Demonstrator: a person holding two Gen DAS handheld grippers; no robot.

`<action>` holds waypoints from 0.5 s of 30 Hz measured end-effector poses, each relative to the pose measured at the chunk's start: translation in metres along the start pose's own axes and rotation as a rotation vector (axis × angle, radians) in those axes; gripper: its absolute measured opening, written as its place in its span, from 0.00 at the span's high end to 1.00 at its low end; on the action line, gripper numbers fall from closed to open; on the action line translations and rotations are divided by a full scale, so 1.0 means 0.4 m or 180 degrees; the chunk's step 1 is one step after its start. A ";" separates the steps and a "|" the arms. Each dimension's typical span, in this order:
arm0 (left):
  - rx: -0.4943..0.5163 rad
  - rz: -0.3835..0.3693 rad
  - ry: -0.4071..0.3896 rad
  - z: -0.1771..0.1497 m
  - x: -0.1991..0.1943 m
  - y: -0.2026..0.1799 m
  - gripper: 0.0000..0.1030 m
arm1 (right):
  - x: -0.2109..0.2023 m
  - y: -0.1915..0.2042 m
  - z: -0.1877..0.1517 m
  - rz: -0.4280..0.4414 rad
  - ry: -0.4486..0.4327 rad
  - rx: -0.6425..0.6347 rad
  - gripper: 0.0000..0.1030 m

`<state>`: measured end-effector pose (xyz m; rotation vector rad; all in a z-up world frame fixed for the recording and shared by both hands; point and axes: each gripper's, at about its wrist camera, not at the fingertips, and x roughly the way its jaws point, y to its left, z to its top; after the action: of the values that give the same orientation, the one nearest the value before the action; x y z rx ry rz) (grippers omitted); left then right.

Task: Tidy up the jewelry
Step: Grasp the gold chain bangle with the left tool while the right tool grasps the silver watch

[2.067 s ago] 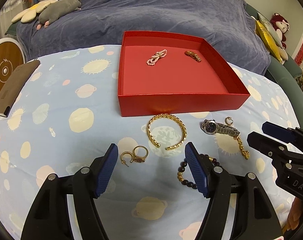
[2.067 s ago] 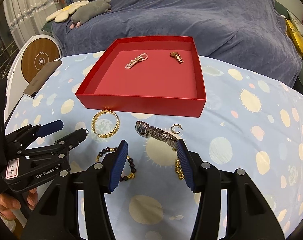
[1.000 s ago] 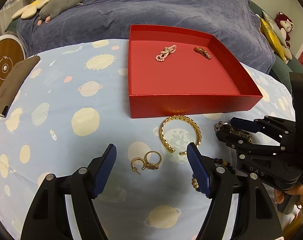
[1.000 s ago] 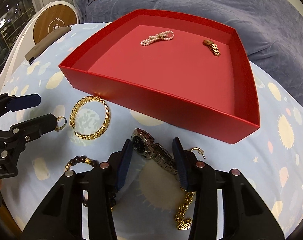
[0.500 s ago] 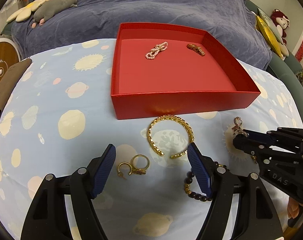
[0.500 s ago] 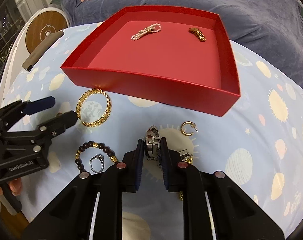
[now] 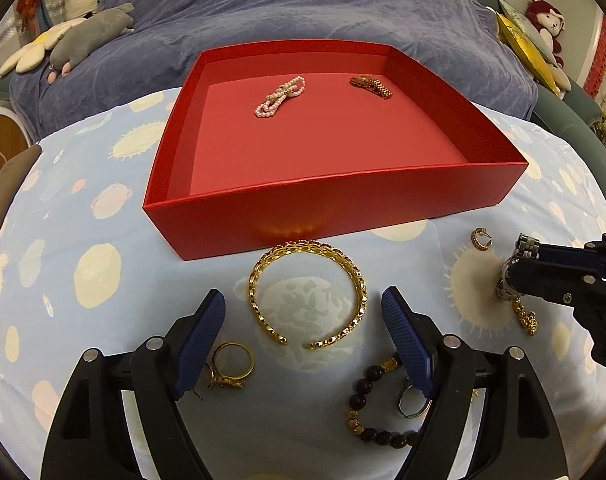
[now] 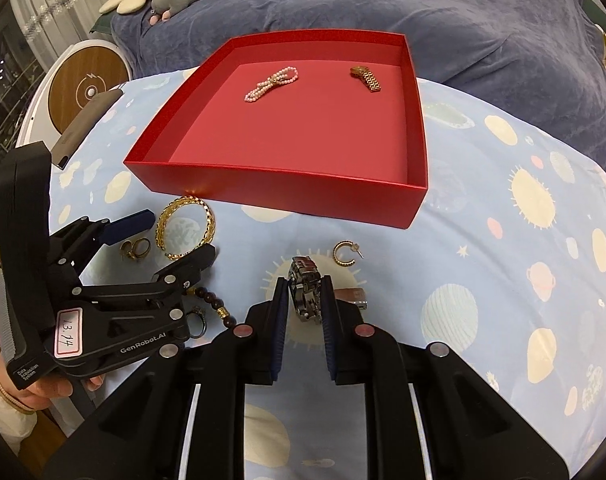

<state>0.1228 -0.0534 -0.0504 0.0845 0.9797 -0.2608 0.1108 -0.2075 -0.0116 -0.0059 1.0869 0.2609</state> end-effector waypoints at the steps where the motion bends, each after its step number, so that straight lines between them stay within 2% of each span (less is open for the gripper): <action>1: 0.0014 0.0023 -0.0011 0.000 0.001 -0.001 0.27 | -0.001 0.001 0.001 0.0002 -0.0005 0.0001 0.85; 5: 0.0118 0.0087 -0.0068 -0.001 -0.001 -0.010 0.45 | -0.003 -0.001 0.000 -0.0003 -0.0009 0.0027 0.85; 15: 0.0103 0.0007 -0.0036 -0.002 -0.020 -0.015 0.46 | -0.024 -0.005 0.007 0.0009 -0.0066 0.0047 0.85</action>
<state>0.1164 -0.0578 -0.0438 0.1135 0.9642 -0.2748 0.1096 -0.2109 -0.0020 0.0114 1.0683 0.2550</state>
